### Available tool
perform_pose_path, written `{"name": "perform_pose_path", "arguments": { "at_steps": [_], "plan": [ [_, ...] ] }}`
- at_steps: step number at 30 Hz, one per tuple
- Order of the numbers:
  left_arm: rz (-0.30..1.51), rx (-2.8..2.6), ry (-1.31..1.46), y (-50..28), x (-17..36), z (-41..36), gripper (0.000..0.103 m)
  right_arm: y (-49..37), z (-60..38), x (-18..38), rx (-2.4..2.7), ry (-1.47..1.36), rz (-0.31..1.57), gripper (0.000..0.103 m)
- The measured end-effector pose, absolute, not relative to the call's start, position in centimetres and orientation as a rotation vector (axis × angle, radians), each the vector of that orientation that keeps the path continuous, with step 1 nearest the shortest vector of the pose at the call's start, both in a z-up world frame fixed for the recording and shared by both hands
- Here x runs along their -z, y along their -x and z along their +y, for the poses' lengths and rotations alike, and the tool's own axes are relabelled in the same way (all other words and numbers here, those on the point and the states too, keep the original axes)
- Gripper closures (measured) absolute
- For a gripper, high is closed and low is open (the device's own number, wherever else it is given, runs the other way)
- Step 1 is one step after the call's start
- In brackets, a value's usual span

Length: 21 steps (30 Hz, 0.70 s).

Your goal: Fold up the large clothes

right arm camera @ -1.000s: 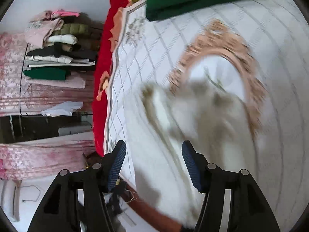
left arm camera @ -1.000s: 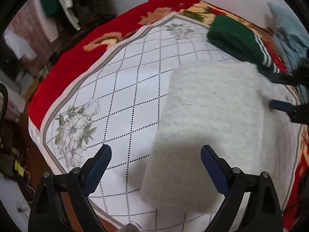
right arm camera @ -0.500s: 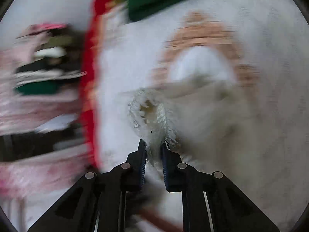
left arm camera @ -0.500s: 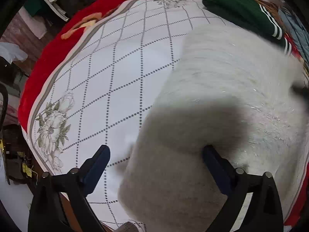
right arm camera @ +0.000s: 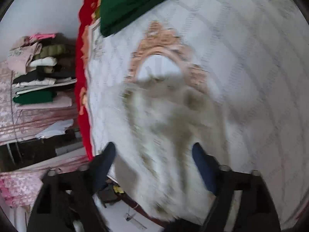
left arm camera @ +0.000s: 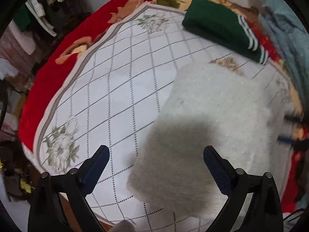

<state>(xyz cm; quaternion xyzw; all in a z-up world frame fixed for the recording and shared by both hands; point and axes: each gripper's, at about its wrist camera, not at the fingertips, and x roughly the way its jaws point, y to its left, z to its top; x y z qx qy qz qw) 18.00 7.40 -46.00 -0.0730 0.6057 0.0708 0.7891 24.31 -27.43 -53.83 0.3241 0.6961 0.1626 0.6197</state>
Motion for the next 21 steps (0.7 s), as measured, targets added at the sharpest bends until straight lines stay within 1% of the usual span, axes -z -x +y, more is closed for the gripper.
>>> {"name": "perform_pose_path", "arguments": {
  "at_steps": [4,5,6,9,11,14,15,16,17,18,19,20,21],
  "plan": [
    [1.331,-0.032,0.191,-20.1,47.6,8.3,0.003,-20.6,-30.2,57.9,-0.351,-0.808,1.674,0.017],
    [1.34,0.004,0.188,-20.7,48.4,8.2,0.003,-19.8,-30.2,59.5,-0.364,-0.826,1.685,0.013],
    [1.354,0.063,0.196,-21.3,49.5,8.0,0.003,-19.2,-30.3,60.9,-0.366,-0.83,1.701,0.011],
    [1.422,0.198,0.273,-23.3,53.3,8.3,0.003,-18.3,-29.2,65.4,-0.411,-0.882,1.73,0.011],
    [1.461,0.277,0.348,-24.4,55.4,8.4,0.003,-18.6,-28.4,66.9,-0.442,-0.902,1.709,0.0],
    [1.467,0.377,0.411,-25.5,56.9,8.1,0.003,-19.3,-27.5,67.2,-0.431,-0.916,1.715,0.0],
    [1.465,0.397,0.417,-25.7,57.0,8.1,0.003,-19.4,-27.2,66.8,-0.448,-0.927,1.699,0.019],
    [1.464,0.418,0.423,-26.0,57.0,8.1,0.003,-19.6,-27.0,66.4,-0.495,-0.989,1.67,0.041],
    [1.465,0.429,0.427,-26.2,57.0,8.1,0.003,-19.7,-26.5,66.1,-0.525,-1.049,1.666,0.049],
    [1.469,0.443,0.433,-26.3,56.9,8.2,0.003,-20.0,-26.0,65.7,-0.528,-1.021,1.661,0.049],
    [1.473,0.46,0.437,-26.4,56.9,8.1,0.003,-20.4,-25.3,65.5,-0.515,-0.935,1.673,0.049],
    [1.472,0.473,0.432,-26.4,56.9,8.1,0.003,-20.7,-24.7,65.8,-0.484,-0.861,1.694,0.043],
    [1.466,0.481,0.423,-26.3,56.7,7.9,0.003,-20.8,-24.3,66.5,-0.458,-0.858,1.703,0.039]
  ]
}}
